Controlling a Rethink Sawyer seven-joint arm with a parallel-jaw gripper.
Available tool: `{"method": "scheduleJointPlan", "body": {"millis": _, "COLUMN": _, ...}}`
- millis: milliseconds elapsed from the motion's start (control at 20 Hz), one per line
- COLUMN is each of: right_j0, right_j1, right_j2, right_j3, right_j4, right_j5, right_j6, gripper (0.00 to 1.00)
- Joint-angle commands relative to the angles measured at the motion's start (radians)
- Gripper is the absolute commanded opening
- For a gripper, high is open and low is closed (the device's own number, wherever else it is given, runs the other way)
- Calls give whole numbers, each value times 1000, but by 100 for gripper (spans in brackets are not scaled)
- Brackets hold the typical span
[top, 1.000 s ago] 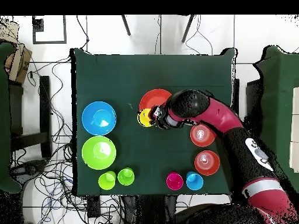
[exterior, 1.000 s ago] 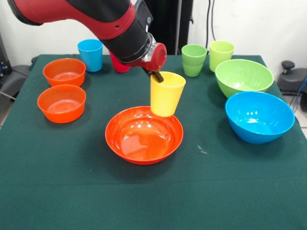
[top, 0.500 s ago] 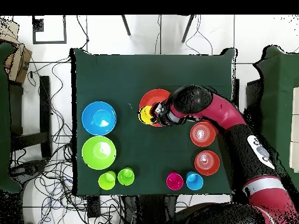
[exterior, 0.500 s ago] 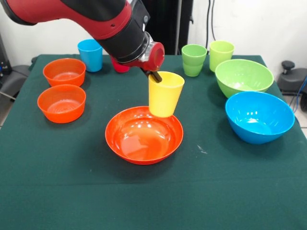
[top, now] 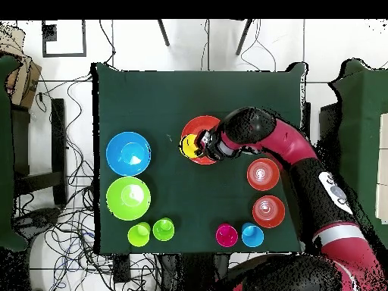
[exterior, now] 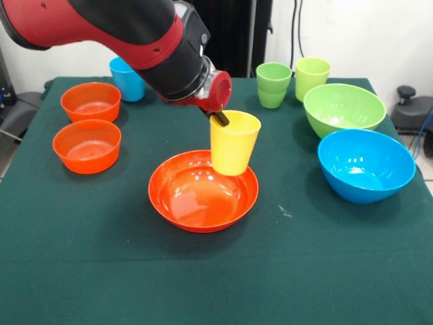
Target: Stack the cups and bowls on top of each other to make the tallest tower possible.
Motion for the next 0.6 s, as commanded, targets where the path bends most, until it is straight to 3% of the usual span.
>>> {"method": "scheduleJointPlan", "body": {"millis": 50, "right_j0": 1, "right_j1": 61, "right_j2": 44, "right_j3": -65, "right_j4": -99, "right_j5": 25, "right_j6": -201, "gripper": 0}}
{"method": "scheduleJointPlan", "body": {"millis": 200, "right_j0": 5, "right_j1": 65, "right_j2": 40, "right_j3": -61, "right_j4": -120, "right_j5": -21, "right_j6": -199, "gripper": 0}}
{"method": "scheduleJointPlan", "body": {"millis": 600, "right_j0": -5, "right_j1": 73, "right_j2": 53, "right_j3": -65, "right_j4": -128, "right_j5": 8, "right_j6": -196, "gripper": 0}}
